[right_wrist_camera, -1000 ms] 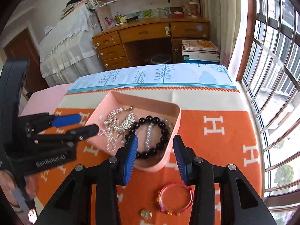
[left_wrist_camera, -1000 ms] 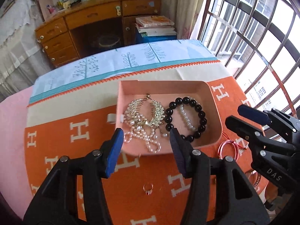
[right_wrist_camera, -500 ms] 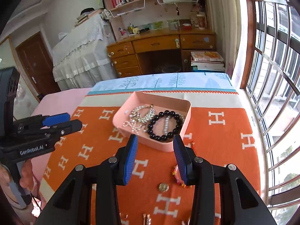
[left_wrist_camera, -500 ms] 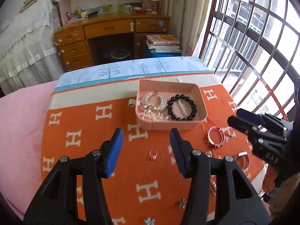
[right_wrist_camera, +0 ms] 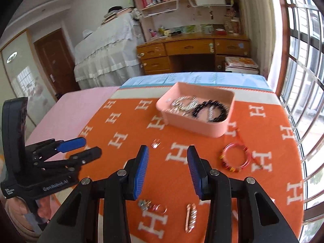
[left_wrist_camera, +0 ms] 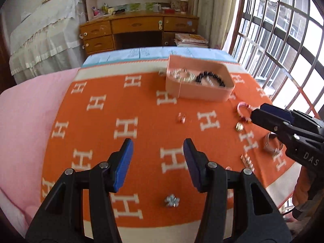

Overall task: Organize jewelry
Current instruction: 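Move the left gripper to the blue flower brooch and close on it, then lift the blue flower brooch with the left gripper and drop it into the tray, then withdraw the left gripper from the tray toward the remaining jewelry, then grasp the white watch strap with the right gripper while the left grasps the red string bracelet, then carry the watch and red bracelet into the pink tray and release both, then move the right gripper to the pearl safety pin and close on it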

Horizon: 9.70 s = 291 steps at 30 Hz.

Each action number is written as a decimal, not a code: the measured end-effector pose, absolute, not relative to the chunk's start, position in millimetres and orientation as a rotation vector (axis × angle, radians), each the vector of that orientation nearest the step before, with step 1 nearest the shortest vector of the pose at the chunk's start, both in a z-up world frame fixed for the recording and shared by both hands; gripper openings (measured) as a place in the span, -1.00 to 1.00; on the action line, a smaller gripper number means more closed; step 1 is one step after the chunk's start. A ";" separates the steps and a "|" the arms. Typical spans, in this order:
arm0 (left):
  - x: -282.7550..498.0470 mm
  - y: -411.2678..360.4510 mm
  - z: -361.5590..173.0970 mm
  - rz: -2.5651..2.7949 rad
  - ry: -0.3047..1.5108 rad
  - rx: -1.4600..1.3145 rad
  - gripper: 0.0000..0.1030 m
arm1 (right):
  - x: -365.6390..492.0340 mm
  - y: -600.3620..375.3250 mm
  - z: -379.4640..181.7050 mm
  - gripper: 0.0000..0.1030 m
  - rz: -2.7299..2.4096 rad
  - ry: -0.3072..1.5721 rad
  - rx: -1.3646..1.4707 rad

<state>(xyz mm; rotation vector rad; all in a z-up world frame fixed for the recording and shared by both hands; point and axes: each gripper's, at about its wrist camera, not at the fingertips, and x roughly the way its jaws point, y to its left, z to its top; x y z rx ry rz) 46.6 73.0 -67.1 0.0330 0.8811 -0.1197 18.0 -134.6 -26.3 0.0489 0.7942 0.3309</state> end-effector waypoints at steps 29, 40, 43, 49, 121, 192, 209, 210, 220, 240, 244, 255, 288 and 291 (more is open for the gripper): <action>10.6 78.4 -154.2 -0.240 0.982 -0.008 -0.06 | -32.9 -74.2 -128.0 -0.36 0.495 0.758 -0.280; 4.9 69.0 -155.1 -0.286 0.962 0.038 -0.06 | -14.1 -78.1 -139.8 -0.44 0.563 0.840 -0.245; 4.5 70.8 -155.3 -0.293 0.957 0.030 -0.06 | -10.7 -77.6 -144.0 -0.44 0.562 0.875 -0.235; 4.3 72.9 -155.3 -0.300 0.951 0.018 -0.24 | -10.8 -81.7 -144.6 -0.51 0.566 0.874 -0.205; 326.3 -35.1 -106.0 -0.247 1.121 0.162 -0.52 | 266.6 -171.8 -71.3 -0.53 0.251 1.107 0.111; 124.8 -144.8 -133.2 -0.640 1.195 0.390 0.06 | 13.2 -256.9 -114.0 -0.82 0.309 1.112 -0.293; 220.1 -153.3 -144.9 -0.377 1.303 0.170 -0.37 | 52.0 -299.9 -97.9 -0.82 0.196 1.037 -0.059; 222.3 -154.6 -149.0 -0.364 1.313 0.173 -0.43 | 52.6 -300.6 -97.8 -0.82 0.194 1.036 -0.055; 222.3 -161.3 -152.3 -0.374 1.313 0.212 -0.82 | 64.4 -303.6 -96.2 -0.82 0.173 1.023 -0.006; 250.9 -78.1 -19.3 -0.257 1.052 0.147 -0.83 | 114.5 -261.8 4.3 -0.82 0.201 0.830 0.013; 275.6 -50.9 -5.7 -0.202 1.023 0.115 -0.83 | 145.2 -242.2 28.4 -0.82 0.243 0.783 0.071; 325.7 -16.9 -58.3 -0.137 1.071 0.042 -0.82 | 240.6 -195.3 -7.8 -0.82 0.289 0.913 0.204; 207.3 -5.0 -2.5 -0.379 0.903 -0.045 0.05 | 142.4 -244.9 4.9 0.26 0.213 0.757 0.219; 183.8 -7.2 5.2 -0.397 0.863 -0.043 0.05 | 113.4 -243.3 16.6 0.26 0.219 0.698 0.165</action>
